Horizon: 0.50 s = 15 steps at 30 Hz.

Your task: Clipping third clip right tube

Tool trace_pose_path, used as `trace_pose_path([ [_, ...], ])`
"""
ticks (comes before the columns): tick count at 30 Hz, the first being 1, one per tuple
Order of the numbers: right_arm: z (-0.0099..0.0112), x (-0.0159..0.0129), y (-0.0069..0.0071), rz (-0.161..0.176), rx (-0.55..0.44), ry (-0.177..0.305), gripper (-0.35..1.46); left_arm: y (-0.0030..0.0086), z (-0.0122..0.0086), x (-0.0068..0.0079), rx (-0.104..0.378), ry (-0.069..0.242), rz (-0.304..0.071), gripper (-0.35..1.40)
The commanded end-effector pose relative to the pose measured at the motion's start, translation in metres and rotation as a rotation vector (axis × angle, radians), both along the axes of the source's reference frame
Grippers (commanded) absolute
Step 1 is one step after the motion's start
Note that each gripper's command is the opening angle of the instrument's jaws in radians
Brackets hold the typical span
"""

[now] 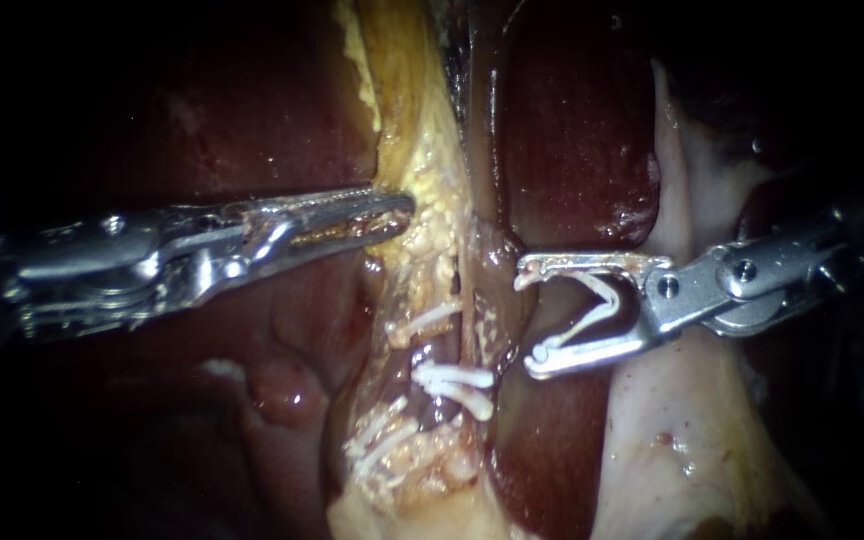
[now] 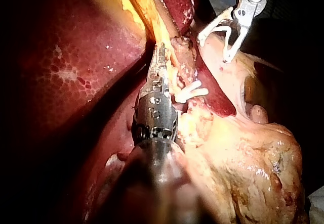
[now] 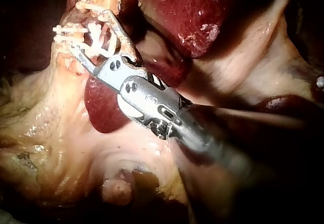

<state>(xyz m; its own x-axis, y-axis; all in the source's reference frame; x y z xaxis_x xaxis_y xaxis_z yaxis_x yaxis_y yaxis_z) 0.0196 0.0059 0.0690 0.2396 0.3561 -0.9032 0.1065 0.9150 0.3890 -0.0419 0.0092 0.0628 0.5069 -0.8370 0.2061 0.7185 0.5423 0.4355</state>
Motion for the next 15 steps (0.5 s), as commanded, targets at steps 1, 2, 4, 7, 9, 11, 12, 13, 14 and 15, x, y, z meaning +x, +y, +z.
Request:
trace_pose_path([
  [1,-0.0001,0.0000,0.0000,0.000,0.000,0.000,0.60,0.0000,-0.0001,0.0001,-0.001,-0.002,0.000,-0.35],
  [2,-0.0001,0.0001,0.0000,0.001,0.000,-0.001,0.60,0.0000,-0.0001,0.0002,-0.001,-0.002,0.000,-0.35],
  [4,0.0001,0.0002,-0.0001,0.001,-0.001,-0.001,0.60,0.0000,-0.0002,0.0007,0.000,-0.004,0.002,-0.35],
  [7,0.0006,0.0006,-0.0006,0.002,-0.006,-0.002,0.60,0.0002,-0.0008,0.0021,0.001,-0.013,0.006,-0.35],
  [9,0.0013,0.0011,-0.0012,0.014,0.047,-0.013,0.60,0.0006,-0.0018,0.0038,-0.009,-0.030,-0.003,-0.35],
  [11,0.0021,0.0018,-0.0017,0.023,0.124,-0.023,0.60,0.0012,-0.0030,0.0054,-0.012,-0.040,-0.023,-0.35],
  [12,0.0025,0.0022,-0.0020,0.027,0.145,-0.027,0.60,0.0016,-0.0037,0.0062,-0.015,-0.042,-0.035,-0.35],
  [13,0.0029,0.0025,-0.0022,0.029,0.172,-0.030,0.60,0.0021,-0.0046,0.0071,-0.019,-0.050,-0.053,-0.35],
  [14,0.0033,0.0029,-0.0025,0.033,0.210,-0.036,0.60,0.0025,-0.0054,0.0078,-0.022,-0.052,-0.060,-0.35],
  [15,0.0038,0.0034,-0.0028,0.039,0.254,-0.043,0.60,0.0028,-0.0062,0.0084,-0.024,-0.058,-0.069,-0.35],
])
